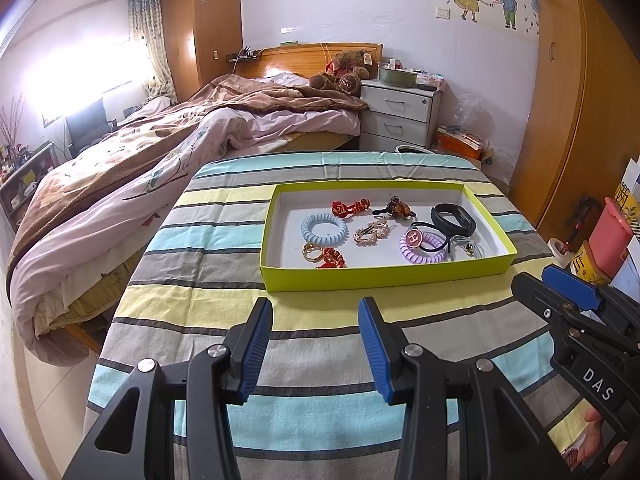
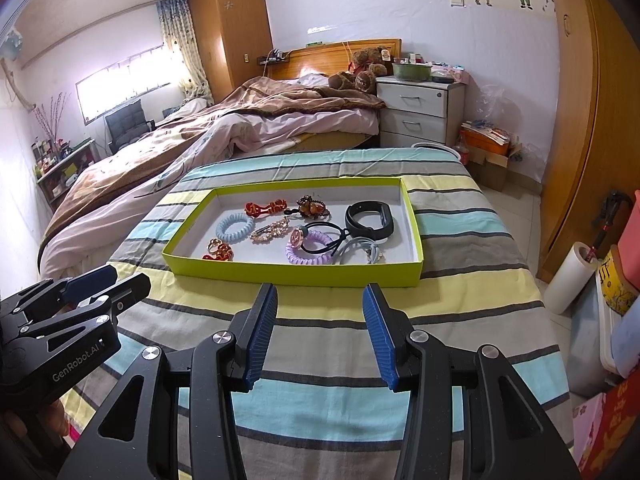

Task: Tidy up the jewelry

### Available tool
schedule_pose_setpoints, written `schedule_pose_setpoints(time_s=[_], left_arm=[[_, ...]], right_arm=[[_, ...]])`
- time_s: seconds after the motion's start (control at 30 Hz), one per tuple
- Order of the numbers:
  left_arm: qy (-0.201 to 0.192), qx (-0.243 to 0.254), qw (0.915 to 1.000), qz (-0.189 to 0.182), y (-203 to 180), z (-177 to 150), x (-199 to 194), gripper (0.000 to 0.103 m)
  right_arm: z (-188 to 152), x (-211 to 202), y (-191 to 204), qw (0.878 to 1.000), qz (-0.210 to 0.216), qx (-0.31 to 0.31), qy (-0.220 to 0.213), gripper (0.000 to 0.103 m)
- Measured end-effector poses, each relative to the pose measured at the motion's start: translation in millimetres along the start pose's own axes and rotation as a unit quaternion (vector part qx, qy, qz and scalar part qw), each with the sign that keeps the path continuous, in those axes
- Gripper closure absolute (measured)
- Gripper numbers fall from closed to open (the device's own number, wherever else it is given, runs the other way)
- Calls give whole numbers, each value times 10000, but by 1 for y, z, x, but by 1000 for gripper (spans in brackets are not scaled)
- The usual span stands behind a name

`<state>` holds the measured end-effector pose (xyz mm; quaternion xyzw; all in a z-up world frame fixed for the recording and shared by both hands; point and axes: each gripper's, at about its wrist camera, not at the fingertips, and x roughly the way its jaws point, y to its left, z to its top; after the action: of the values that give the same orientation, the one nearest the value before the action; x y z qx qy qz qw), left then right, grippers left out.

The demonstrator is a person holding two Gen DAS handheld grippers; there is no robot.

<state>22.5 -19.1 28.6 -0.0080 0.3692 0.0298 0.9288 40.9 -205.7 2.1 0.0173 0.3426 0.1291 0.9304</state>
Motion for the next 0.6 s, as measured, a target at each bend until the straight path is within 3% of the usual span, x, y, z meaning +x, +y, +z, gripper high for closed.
schedule_pose_setpoints(time_s=[0.6], left_arm=[[1, -5, 10000, 14, -1, 0, 0, 59]], right_arm=[[0, 0, 0, 10000, -4, 9, -1, 58]])
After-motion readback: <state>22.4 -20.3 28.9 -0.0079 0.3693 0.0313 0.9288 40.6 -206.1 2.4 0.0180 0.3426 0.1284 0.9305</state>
